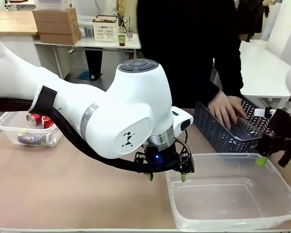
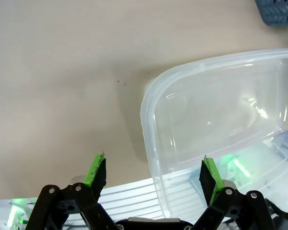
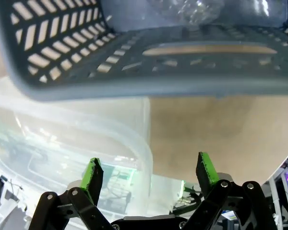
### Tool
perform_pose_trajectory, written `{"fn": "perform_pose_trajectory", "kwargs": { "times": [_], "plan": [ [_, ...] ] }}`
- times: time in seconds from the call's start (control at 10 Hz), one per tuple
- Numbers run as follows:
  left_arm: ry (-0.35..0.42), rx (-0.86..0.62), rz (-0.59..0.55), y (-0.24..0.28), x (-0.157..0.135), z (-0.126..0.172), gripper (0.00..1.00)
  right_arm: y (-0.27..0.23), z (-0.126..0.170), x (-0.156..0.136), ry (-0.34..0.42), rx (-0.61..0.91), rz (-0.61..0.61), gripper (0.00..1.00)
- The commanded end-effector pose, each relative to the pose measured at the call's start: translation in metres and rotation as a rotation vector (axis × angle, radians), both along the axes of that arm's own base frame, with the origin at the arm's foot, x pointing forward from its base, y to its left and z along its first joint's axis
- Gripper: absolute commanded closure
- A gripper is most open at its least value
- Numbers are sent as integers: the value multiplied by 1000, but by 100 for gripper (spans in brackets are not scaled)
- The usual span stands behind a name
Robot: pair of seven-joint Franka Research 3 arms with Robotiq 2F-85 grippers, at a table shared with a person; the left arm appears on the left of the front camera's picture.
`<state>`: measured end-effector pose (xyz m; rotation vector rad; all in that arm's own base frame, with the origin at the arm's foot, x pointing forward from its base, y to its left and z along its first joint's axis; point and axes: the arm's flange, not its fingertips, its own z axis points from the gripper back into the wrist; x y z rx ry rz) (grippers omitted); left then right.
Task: Sort the waste into each basket.
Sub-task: Pick up the Organizing box on the right side of the table and lift it.
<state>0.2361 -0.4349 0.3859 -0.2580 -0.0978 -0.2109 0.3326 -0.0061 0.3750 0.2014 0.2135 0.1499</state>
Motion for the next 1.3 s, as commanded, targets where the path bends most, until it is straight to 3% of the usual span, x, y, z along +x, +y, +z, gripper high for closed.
{"fn": "perform_pose_trajectory", "kwargs": {
  "times": [0.0,0.1,0.2,0.3,0.5,0.6,0.7,1.2],
  "plan": [
    [11,24,-52,0,8,-1,30,22,-90,-135,-25,-22,-25,22],
    [31,28,-57,0,9,-1,58,23,-88,-139,-11,-29,-21,55],
    [28,24,-59,-1,11,0,88,27,-87,-145,10,-33,-15,77],
    [30,16,-57,0,13,-1,100,30,-87,-150,32,-38,8,100],
    [40,19,-54,-1,15,-2,100,26,-85,-156,70,-30,15,100],
    [45,21,-56,0,16,-2,95,22,-83,-157,72,-28,-7,93],
    [46,20,-66,-1,16,-3,100,19,-79,-157,60,-32,-23,100],
    [16,49,-37,9,10,10,100,12,-51,-147,45,-36,-88,100]
  ]
}}
